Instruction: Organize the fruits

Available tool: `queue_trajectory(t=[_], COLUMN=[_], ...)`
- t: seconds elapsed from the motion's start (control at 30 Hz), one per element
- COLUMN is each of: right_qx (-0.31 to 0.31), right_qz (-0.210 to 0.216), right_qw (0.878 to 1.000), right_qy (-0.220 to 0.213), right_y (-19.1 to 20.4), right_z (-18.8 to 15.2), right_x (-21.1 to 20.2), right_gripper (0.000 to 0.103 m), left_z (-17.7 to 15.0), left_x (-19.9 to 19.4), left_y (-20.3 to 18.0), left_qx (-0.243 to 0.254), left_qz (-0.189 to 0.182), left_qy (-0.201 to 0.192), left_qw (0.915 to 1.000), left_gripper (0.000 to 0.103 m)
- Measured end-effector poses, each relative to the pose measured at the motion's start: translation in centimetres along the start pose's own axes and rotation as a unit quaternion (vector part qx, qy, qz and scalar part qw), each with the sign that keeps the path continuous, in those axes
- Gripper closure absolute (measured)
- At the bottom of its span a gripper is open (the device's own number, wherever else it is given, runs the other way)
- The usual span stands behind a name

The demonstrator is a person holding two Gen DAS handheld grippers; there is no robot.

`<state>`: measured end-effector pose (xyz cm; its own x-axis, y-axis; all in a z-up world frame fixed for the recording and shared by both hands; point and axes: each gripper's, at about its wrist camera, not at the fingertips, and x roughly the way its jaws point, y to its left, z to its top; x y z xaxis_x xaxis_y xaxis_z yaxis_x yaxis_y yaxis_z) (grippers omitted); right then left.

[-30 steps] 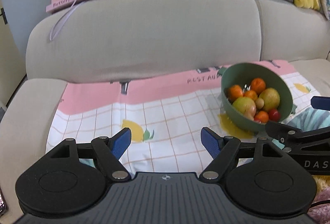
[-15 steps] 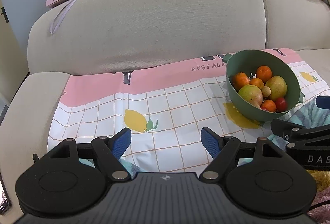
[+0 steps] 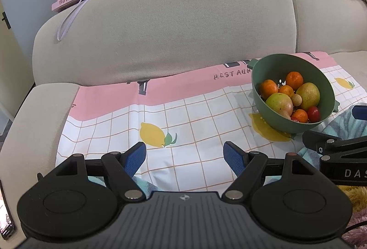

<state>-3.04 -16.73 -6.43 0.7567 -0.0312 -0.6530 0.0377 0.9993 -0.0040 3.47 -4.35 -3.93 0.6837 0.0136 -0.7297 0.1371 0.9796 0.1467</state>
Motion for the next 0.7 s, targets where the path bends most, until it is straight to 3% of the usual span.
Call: queue_trajectory(t=[0.7], right_qx=[0.000], right_qz=[0.002], right_qw=[1.000], right_qy=[0.000], right_y=[-0.14], right_z=[-0.02], right_x=[-0.08], right_gripper=[0.004], left_z=[0.02], left_x=[-0.15], left_y=[-0.02], left_qx=[0.001], left_qz=[0.001], left_qy=[0.001], left_qw=[1.0000], left_gripper=[0.013])
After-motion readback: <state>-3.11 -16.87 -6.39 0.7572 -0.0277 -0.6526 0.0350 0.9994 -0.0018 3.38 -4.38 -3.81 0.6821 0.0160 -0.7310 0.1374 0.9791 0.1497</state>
